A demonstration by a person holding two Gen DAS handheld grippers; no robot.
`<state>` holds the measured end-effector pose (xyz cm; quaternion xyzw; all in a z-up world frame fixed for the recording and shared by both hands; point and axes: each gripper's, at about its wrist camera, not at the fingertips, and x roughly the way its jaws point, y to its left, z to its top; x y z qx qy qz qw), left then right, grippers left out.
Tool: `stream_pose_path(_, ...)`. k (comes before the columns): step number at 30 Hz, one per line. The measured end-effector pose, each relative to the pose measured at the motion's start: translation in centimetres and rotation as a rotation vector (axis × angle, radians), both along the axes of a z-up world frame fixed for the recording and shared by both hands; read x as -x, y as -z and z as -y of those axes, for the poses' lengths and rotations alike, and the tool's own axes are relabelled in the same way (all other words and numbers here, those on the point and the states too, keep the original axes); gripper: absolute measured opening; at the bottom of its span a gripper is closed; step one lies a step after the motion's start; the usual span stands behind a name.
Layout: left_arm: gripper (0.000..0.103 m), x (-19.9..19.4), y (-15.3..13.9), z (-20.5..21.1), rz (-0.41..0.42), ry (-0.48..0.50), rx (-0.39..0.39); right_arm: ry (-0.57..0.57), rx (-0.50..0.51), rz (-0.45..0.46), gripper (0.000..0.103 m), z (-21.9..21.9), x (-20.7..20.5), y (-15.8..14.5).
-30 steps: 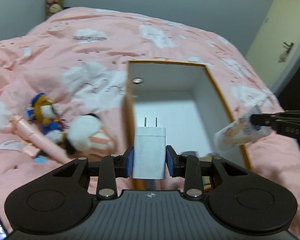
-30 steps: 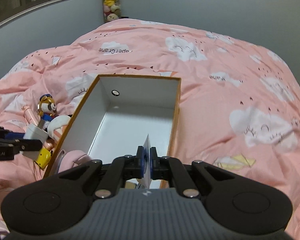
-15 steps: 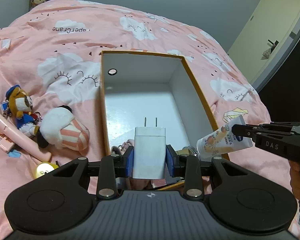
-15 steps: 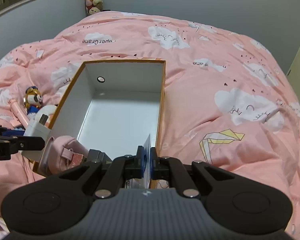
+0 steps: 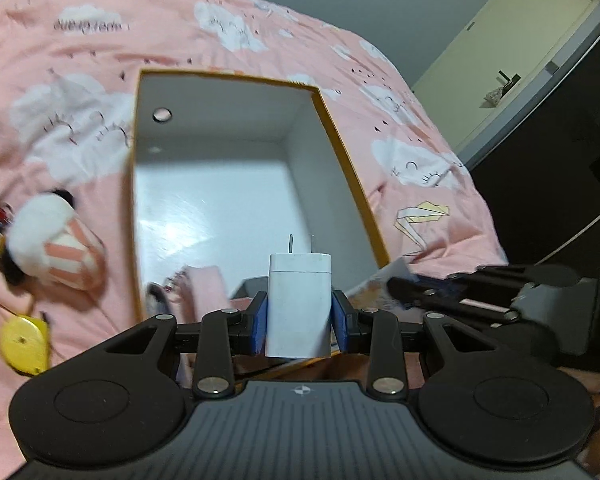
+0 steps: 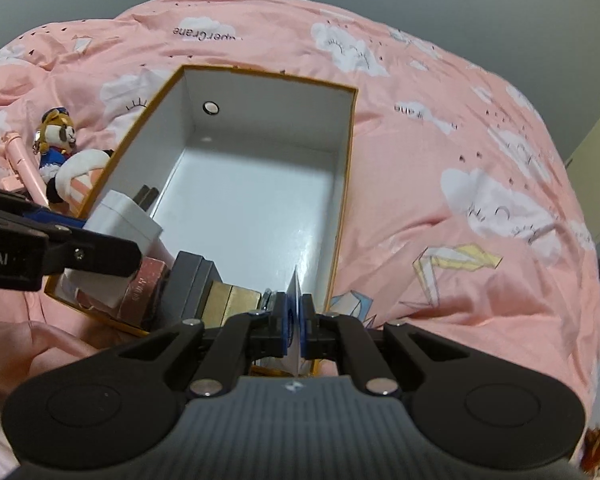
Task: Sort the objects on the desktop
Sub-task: 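Carry the white charger over the box with the left gripper while the right holds the tube, then lower the charger into the box with the left gripper while the right releases the tube there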
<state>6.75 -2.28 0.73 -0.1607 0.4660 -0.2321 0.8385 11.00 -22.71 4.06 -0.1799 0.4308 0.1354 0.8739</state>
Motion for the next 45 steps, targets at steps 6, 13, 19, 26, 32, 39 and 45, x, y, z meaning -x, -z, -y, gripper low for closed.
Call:
stream_pose_path(6,0.038,-1.3,1.9,1.0,-0.097,-0.023,0.085,0.03,-0.042,-0.035,0.005,0.9,-0.9,1.2)
stream_pose_path(13,0.037,-2.5,3.2,2.2,-0.165,-0.047,0.097,0.024,-0.11,-0.091,0.006,2.1,-1.3,2.1)
stream_pose_path(19,0.037,-3.3,3.8,3.5,-0.198,-0.079,0.129,0.047,-0.223,-0.032,0.019,4.2,-0.9,0.3)
stream_pose_path(26,0.038,-3.7,4.1,5.9,-0.224,-0.103,0.012,0.079,-0.231,0.061,0.028,5.2,-1.1,0.3)
stream_pose_path(32,0.038,-3.2,4.3,8.1,-0.2,-0.099,-0.16,0.098,-0.249,0.08,0.034,6.0,-1.5,0.9)
stream_pose_path(39,0.038,-3.1,5.0,8.9,-0.231,-0.078,-0.182,0.107,-0.259,0.063,0.036,6.4,-1.5,1.5)
stream_pose_path(45,0.039,-2.7,4.4,8.1,-0.227,-0.074,-0.153,0.115,-0.263,0.061,0.037,6.6,-1.4,1.4)
